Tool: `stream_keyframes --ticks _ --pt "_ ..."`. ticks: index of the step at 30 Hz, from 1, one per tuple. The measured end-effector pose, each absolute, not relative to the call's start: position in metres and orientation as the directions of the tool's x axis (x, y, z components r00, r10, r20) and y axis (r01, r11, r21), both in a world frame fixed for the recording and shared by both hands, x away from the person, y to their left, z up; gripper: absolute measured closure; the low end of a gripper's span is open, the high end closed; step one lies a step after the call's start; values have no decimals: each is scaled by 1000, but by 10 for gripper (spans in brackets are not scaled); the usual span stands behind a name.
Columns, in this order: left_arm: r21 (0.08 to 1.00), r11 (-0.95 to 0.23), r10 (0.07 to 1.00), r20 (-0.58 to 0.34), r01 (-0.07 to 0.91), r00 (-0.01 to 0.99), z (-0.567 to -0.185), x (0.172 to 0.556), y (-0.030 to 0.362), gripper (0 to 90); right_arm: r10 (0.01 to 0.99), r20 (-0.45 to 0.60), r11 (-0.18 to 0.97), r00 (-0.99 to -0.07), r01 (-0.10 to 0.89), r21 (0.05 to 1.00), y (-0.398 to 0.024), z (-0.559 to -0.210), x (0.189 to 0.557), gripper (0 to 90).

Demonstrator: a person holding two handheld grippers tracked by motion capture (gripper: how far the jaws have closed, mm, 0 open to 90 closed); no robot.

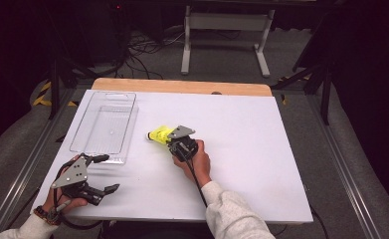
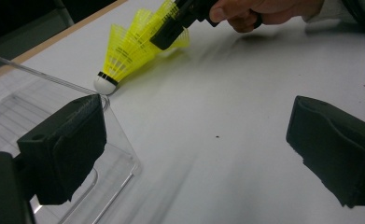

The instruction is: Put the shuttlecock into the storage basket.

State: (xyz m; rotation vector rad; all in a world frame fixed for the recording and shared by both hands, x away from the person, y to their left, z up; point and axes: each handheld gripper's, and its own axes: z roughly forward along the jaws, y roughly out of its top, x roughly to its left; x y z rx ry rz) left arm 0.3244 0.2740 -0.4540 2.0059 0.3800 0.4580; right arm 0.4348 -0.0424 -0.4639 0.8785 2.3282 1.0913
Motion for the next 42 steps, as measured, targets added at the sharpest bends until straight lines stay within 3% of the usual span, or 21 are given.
stream_keyframes --ticks 3,5,8,9,15,20,29,32,39,42 --pt "891 -449 449 156 72 880 -454 325 274 62 688 -105 495 -718 360 791 -42 -463 437 850" --pt "891 -449 450 156 72 879 -455 326 273 67 669 -77 496 -739 367 787 -42 -462 440 762" --pt "890 -450 449 153 75 880 -455 326 273 68 665 -66 494 -743 372 786 -42 -463 440 743" --pt "889 -451 449 152 76 880 -455 326 273 69 669 -47 479 -742 383 790 -42 -463 441 677" --pt "886 -458 447 156 75 881 -455 326 272 72 660 17 455 -751 417 787 -38 -464 442 480" --pt "883 -462 444 149 83 884 -456 326 271 72 710 32 416 -704 455 787 -30 -467 444 395" --pt "884 -460 443 148 83 884 -456 327 271 70 803 -21 375 -596 477 795 -15 -470 449 449" --pt "884 -461 441 151 79 885 -456 326 271 70 815 -42 383 -578 482 788 -11 -470 451 507" --pt "884 -461 438 147 82 887 -455 327 272 68 808 -88 425 -582 474 771 -5 -469 454 771" --pt "884 -460 439 145 83 887 -455 327 272 67 797 -121 454 -591 454 767 -1 -470 453 794"
